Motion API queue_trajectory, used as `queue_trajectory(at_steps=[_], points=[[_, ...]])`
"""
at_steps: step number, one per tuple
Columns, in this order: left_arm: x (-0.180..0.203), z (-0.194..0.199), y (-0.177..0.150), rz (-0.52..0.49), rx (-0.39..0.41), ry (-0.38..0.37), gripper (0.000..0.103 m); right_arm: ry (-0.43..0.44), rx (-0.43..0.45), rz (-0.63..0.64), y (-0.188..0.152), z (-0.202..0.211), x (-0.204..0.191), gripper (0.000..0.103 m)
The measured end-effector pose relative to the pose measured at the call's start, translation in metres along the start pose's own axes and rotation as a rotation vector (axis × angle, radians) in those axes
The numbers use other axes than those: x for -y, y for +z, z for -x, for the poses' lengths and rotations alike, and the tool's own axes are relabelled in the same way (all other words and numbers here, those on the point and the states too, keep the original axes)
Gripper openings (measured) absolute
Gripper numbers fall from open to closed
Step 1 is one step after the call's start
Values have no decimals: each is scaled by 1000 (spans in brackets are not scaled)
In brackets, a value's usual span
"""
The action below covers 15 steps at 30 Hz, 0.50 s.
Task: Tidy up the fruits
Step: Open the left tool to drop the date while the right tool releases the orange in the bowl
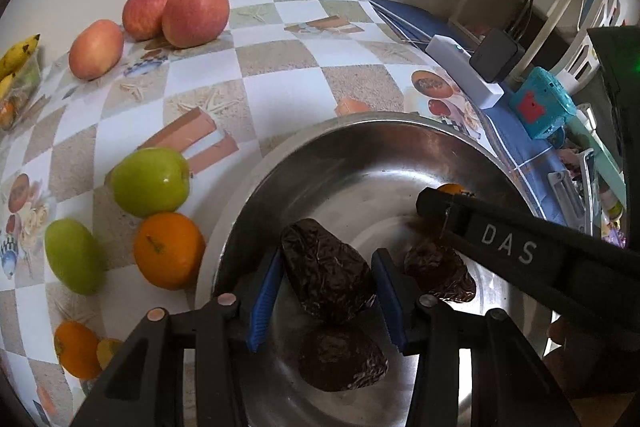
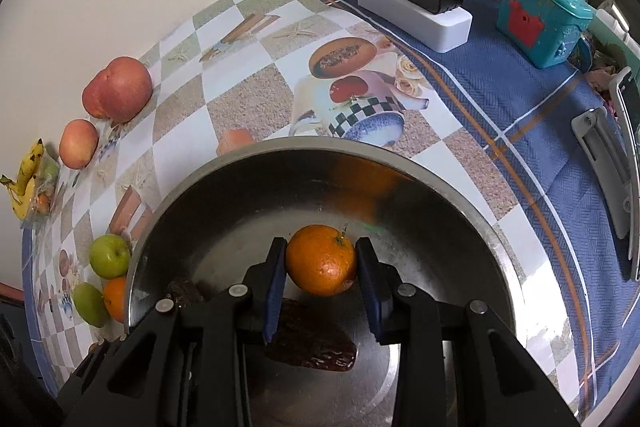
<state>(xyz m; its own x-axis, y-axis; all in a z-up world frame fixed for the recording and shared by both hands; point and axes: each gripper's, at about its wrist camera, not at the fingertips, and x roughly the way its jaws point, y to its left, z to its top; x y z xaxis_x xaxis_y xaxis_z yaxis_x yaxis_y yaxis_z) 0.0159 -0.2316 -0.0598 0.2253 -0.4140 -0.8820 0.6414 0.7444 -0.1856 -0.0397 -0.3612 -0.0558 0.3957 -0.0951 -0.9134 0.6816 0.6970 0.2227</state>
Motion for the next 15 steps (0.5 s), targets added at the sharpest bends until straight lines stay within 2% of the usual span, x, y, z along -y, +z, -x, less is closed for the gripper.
queue_trajectory(at_steps=[10,12,14,15], points=[[-1,0,3,23,-21,-30,50,-12,5,17,0,-2,-3,37],[-1,1,3,30,-23,-44,53,-21,2,29,0,-3,-5,39],[1,3,4,31,-24,-49,61,-21,1,32,1,-3,-6,50],[2,4,4,30,-22,-53,62,-18,5,30,1,-1,-6,51]])
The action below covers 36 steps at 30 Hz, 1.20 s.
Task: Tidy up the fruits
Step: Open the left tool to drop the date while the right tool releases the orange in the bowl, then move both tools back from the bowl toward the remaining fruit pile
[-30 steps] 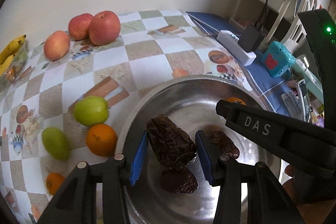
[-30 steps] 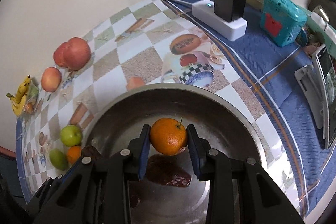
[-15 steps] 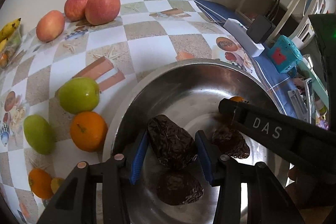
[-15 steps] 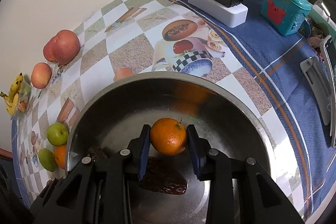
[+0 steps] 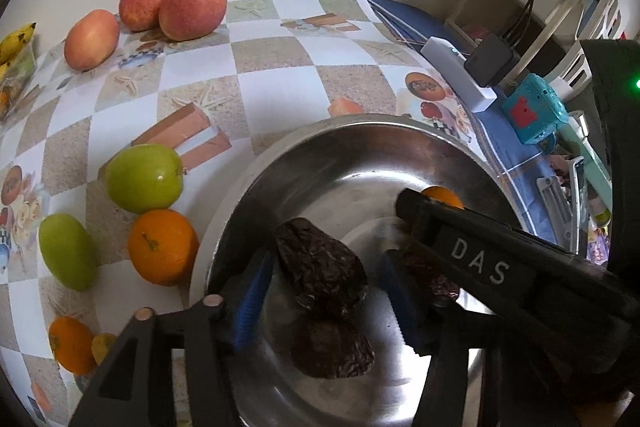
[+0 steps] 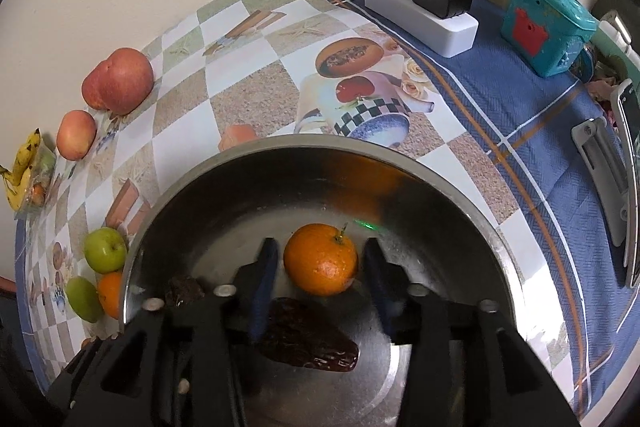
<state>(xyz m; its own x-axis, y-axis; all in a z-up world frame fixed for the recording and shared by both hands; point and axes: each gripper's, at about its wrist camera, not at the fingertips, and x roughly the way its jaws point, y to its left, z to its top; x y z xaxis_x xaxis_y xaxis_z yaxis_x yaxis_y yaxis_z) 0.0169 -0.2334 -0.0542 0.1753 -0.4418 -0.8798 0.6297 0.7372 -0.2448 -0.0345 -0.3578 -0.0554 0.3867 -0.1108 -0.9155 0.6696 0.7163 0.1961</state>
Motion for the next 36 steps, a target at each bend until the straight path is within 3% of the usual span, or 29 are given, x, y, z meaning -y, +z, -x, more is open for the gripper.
queue_trajectory(at_steps=[9,18,26,36], points=[[1,26,7,20,45,-44,62,23,100,-13,9,33,-1,52],[-36,59,14,157,78,-82,61,47,148,4,9,52,-11,51],[-97,75,4,349,106,-19,61,48,116,31,2,48,-21,51],[-169,91,-24,547,75,165,62,89,64,185,-20,45,-78,52]])
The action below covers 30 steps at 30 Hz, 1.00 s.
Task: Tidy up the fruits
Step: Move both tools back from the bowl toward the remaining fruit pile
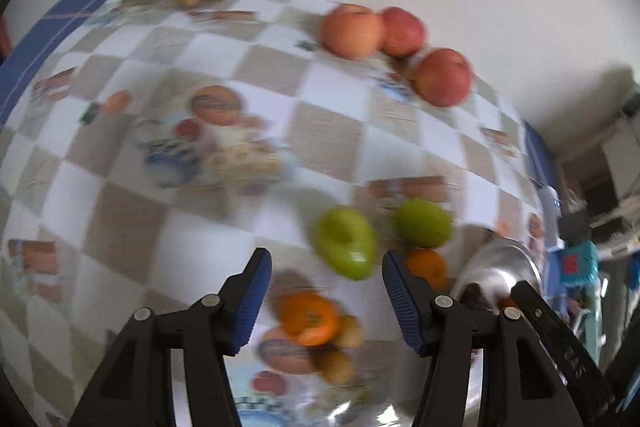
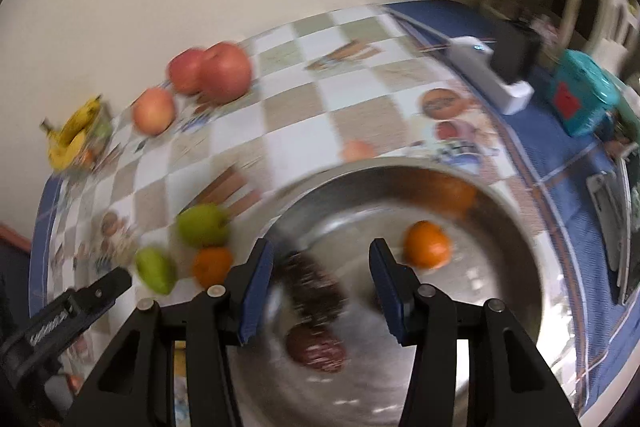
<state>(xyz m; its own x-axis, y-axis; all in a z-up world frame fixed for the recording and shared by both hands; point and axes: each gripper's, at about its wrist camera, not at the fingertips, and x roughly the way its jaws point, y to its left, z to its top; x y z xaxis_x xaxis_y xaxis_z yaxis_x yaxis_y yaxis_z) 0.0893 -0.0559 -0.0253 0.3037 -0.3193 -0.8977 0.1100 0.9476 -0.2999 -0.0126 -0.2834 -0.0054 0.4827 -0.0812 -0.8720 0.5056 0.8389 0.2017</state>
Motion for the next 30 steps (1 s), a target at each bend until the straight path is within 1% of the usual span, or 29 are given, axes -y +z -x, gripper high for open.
queue_trajectory(at_steps=[2,5,9,11,12,13,15,16,17,19,20,22,24,25,27,30], points=[[-12,3,2,24,0,17,66,22,-19,34,-5,-4,-14,59],[-29,7,0,59,-9,44,70,40,-48,69,-13,-11,-32,59],[-47,10,-3,102,-11,77,75,41,-58,122,-22,-14,-52,59],[-56,13,-4,127,-6,88,82,42,-61,157,-26,-16,-60,62],[-60,14,-4,136,-3,94,84,45,-63,176,-29,-16,-64,66],[-64,16,-4,146,1,100,89,49,-64,187,-30,-17,-67,73],[-71,19,-5,158,11,111,94,52,-62,212,-32,-17,-73,73],[-75,21,-5,162,17,120,100,53,-60,223,-32,-18,-77,73],[-78,23,-6,168,28,134,103,54,-58,233,-33,-18,-80,73],[-85,29,-6,179,49,150,103,64,-58,257,-35,-18,-86,75],[-88,32,-5,185,60,156,103,68,-58,264,-36,-18,-88,82],[-95,38,-4,200,88,170,103,85,-56,277,-38,-18,-92,89],[-100,45,-3,223,127,185,103,108,-58,278,-38,-18,-95,88],[-103,48,-3,238,145,181,103,117,-62,277,-38,-19,-96,89],[-105,49,-1,246,150,166,103,136,-65,292,-40,-20,-100,89],[-100,45,0,223,134,157,103,139,-66,327,-44,-21,-108,89]])
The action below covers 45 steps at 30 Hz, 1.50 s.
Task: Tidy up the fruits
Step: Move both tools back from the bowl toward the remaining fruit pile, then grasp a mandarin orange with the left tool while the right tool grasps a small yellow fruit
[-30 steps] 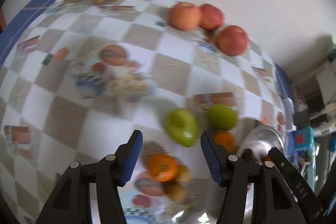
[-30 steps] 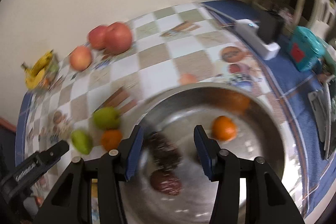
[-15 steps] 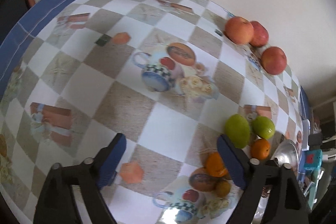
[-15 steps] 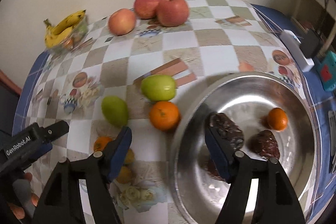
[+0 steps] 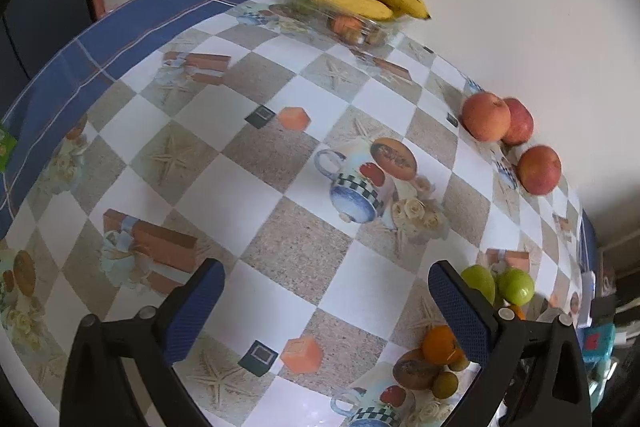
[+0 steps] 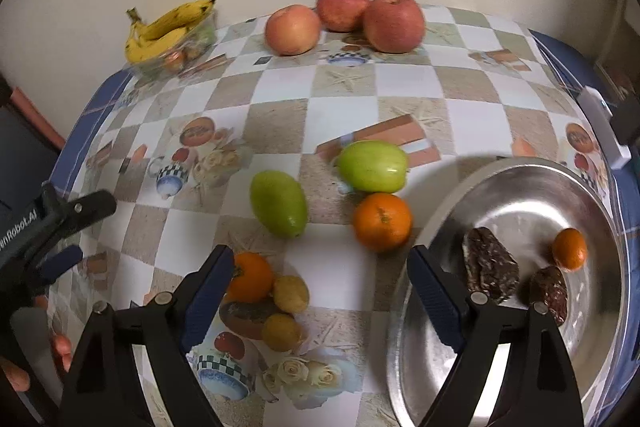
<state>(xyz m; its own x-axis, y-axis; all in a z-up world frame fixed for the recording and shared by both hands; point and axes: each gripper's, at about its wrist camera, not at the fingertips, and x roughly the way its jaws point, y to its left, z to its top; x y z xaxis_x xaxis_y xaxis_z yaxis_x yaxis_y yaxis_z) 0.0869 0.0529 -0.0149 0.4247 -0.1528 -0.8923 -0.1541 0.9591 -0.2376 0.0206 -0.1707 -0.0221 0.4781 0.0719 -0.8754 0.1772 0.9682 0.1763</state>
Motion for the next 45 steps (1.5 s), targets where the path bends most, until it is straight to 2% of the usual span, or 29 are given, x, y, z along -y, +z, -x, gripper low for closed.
queue_trajectory(at_steps=[4,7,16,24,27,29,35,37,38,40,41,45], points=[[10,-3,-3,-29,-18,-31,103,13,-9,25,-2,-5,-6,90],[16,-2,-5,-48,-5,-35,103,9,-11,25,-4,-6,-5,101],[28,-9,-10,-109,-82,-73,103,18,-43,31,-4,-7,-6,101],[41,-10,-17,-143,-126,-139,100,23,-64,22,-3,-3,-6,100],[49,-15,-21,-174,-156,-153,98,30,-85,24,-5,-6,-8,91],[53,-20,-24,-184,-182,-171,92,31,-107,36,-7,-9,-11,76],[62,-42,-36,-183,-294,-243,81,36,-185,58,-15,-25,-14,68],[65,-47,-41,-186,-320,-251,79,39,-210,66,-18,-30,-15,68],[67,-51,-44,-196,-334,-247,75,37,-219,73,-20,-32,-17,68],[71,-54,-47,-214,-335,-236,72,24,-241,89,-23,-37,-19,67],[72,-53,-47,-228,-327,-226,67,18,-247,94,-24,-39,-20,66],[73,-53,-49,-232,-328,-230,61,0,-243,108,-26,-38,-22,62]])
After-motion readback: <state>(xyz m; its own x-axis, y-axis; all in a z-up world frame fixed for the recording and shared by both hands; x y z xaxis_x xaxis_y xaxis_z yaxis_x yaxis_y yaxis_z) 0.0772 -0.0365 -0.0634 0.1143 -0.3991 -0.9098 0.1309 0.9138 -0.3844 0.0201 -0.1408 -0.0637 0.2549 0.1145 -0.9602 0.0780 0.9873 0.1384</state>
